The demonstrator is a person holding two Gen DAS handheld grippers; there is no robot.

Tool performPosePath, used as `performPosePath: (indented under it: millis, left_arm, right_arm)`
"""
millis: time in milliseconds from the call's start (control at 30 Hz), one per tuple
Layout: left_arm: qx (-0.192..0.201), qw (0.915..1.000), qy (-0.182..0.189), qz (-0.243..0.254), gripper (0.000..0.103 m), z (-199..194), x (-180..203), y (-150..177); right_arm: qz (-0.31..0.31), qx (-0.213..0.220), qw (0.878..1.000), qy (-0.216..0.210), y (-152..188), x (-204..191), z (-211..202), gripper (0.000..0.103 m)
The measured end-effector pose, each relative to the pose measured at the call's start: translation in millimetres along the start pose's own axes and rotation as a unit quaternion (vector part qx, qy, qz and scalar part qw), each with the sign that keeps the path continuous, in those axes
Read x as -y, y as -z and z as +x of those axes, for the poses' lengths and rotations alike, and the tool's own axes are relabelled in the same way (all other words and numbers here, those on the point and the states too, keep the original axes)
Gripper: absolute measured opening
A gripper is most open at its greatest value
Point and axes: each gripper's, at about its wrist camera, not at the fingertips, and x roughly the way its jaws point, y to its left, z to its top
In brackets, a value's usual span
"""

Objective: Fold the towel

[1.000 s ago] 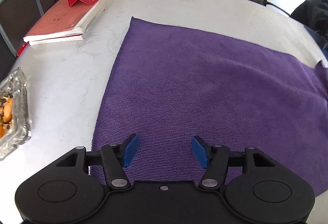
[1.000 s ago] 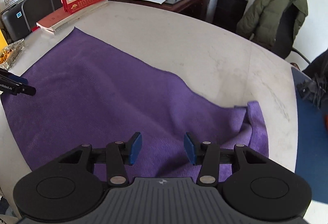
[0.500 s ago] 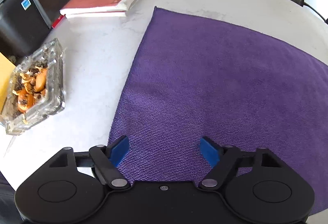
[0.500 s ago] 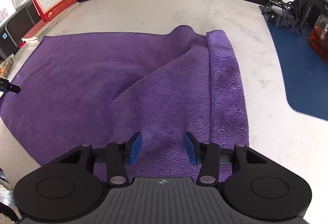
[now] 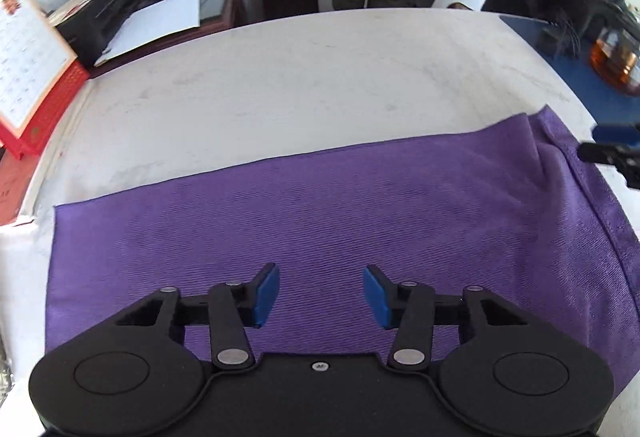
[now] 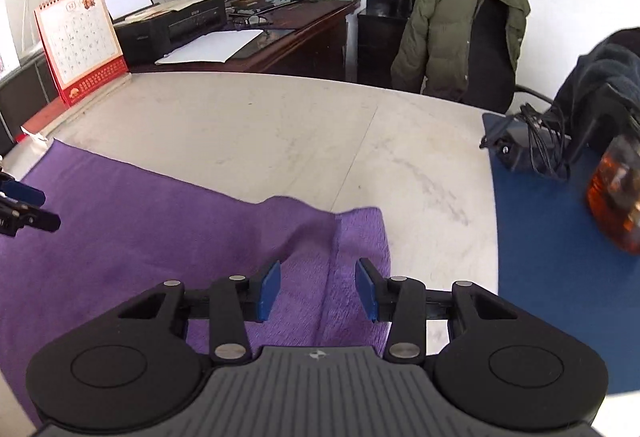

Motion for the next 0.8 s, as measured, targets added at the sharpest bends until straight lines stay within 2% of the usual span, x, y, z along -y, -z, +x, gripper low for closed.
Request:
performPosePath:
  millis: [67, 133, 267, 333, 400, 533, 600, 800]
  left_arm:
    - [-0.010, 0.9999, -0.006, 0.005, 0.037, 11, 8, 0]
    - [-0.025, 0.9997, -0.004, -0.003, 0.036, 17, 12, 3]
    - [-0.031, 0.9993, -0.007, -0.018, 0.040, 19, 13, 10]
    - [-0.032, 0.9993, -0.008, -0.020, 0.044, 19, 10, 10]
    - [-0.034, 0.9991, -0.009, -0.023, 0.047, 19, 8, 10]
    - [-0.034, 0.9992, -0.010, -0.018, 0.050, 19, 7, 10]
    - [-0.035, 0.9992, -0.010, -0.015, 0.050, 19, 6, 10]
    - [-0.040, 0.9991, -0.010, -0.013, 0.053, 20, 7, 8]
  right_arm:
    - [-0.016, -0.003, 1.000, 0.010, -7, 1, 17, 0.044]
    - [-0.029, -0.012, 0.999, 0.015, -6, -1, 30, 0.039]
    - [-0.031, -0.023, 0.999, 0.014, 0, -2, 46, 0.036]
    - [-0.026, -0.018, 0.999, 0.014, 2, -1, 46, 0.032]
    - [-0.013, -0.021, 1.000, 0.014, 2, 4, 45, 0.021]
    - [0.015, -0.030, 0.999, 0.023, 2, 25, 41, 0.020]
    - [0.018, -0.031, 0.999, 0.030, 1, 36, 40, 0.013]
    - [0.068, -0.008, 0.997, 0.046, 1, 78, 23, 0.013]
